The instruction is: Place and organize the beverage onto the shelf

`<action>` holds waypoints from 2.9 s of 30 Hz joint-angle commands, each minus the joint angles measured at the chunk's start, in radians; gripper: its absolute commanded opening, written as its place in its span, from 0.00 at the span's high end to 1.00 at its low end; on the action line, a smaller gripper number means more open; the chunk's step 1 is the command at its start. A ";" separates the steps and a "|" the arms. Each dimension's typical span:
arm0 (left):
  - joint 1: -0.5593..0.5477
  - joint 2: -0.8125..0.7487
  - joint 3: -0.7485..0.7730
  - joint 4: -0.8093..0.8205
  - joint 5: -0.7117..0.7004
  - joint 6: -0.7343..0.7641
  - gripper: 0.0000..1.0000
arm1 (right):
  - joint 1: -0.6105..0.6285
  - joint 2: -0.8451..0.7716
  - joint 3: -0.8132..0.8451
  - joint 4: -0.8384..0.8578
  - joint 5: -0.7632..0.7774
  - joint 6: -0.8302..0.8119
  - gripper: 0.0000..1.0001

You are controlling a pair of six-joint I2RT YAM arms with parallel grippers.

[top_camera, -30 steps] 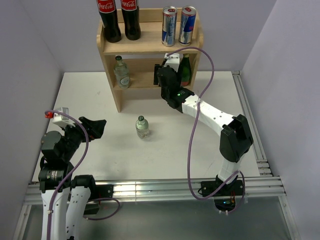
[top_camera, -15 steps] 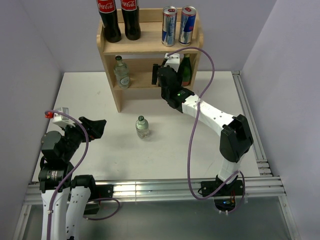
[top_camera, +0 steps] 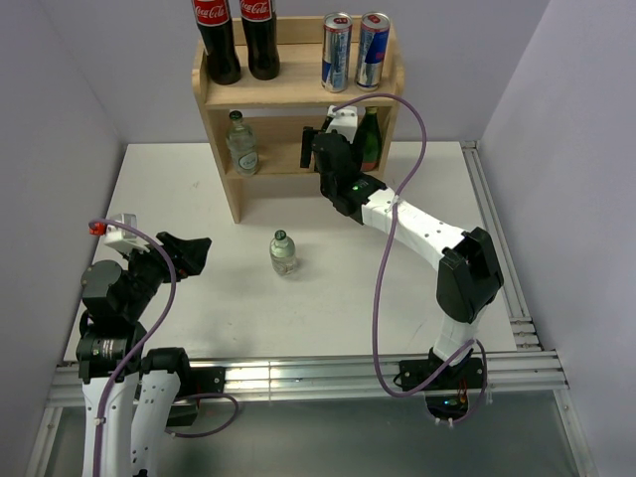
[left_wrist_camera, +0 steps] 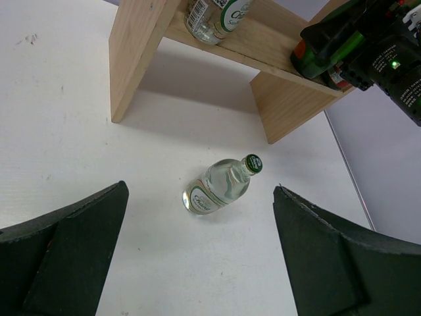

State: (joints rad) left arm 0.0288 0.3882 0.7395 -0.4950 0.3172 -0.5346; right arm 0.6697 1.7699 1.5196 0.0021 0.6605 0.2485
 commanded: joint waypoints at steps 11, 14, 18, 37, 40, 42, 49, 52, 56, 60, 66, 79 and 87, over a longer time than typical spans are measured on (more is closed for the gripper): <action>0.006 -0.011 0.000 0.030 0.013 0.019 0.01 | -0.015 -0.047 0.034 0.013 0.054 0.009 0.04; 0.006 -0.012 0.000 0.032 0.013 0.021 0.01 | -0.009 -0.058 0.027 0.009 0.062 0.011 0.04; 0.006 -0.012 0.000 0.032 0.013 0.019 0.01 | 0.005 -0.070 0.014 0.006 0.074 0.011 0.03; 0.006 -0.015 0.000 0.032 0.013 0.021 0.01 | 0.109 -0.199 -0.087 -0.059 0.180 0.060 0.03; 0.006 -0.015 0.001 0.032 0.013 0.021 0.01 | 0.177 -0.274 -0.160 -0.085 0.209 0.112 0.03; 0.006 -0.015 0.001 0.032 0.013 0.021 0.01 | 0.243 -0.347 -0.240 -0.086 0.206 0.135 0.03; 0.006 -0.012 0.001 0.030 0.014 0.021 0.01 | 0.517 -0.541 -0.525 -0.005 0.114 0.201 0.00; 0.006 -0.014 0.001 0.030 0.014 0.019 0.01 | 0.564 -0.605 -0.674 0.087 0.013 0.271 0.00; 0.006 -0.015 0.001 0.030 0.014 0.019 0.01 | 0.587 -0.575 -0.812 0.174 -0.058 0.330 0.00; 0.006 -0.015 0.001 0.030 0.013 0.019 0.01 | 0.587 -0.453 -0.822 0.246 -0.090 0.319 0.00; 0.005 -0.012 0.001 0.027 0.008 0.018 0.01 | 0.584 -0.262 -0.716 0.274 -0.062 0.284 0.00; 0.003 -0.017 0.001 0.029 0.010 0.018 0.01 | 0.515 -0.081 -0.506 0.202 0.057 0.264 0.00; 0.003 -0.018 0.001 0.030 0.013 0.019 0.01 | 0.476 0.013 -0.438 0.162 0.096 0.301 0.00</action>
State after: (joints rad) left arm 0.0296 0.3759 0.7395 -0.4957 0.3172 -0.5346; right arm 1.1633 1.7592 1.0389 0.1810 0.7025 0.5236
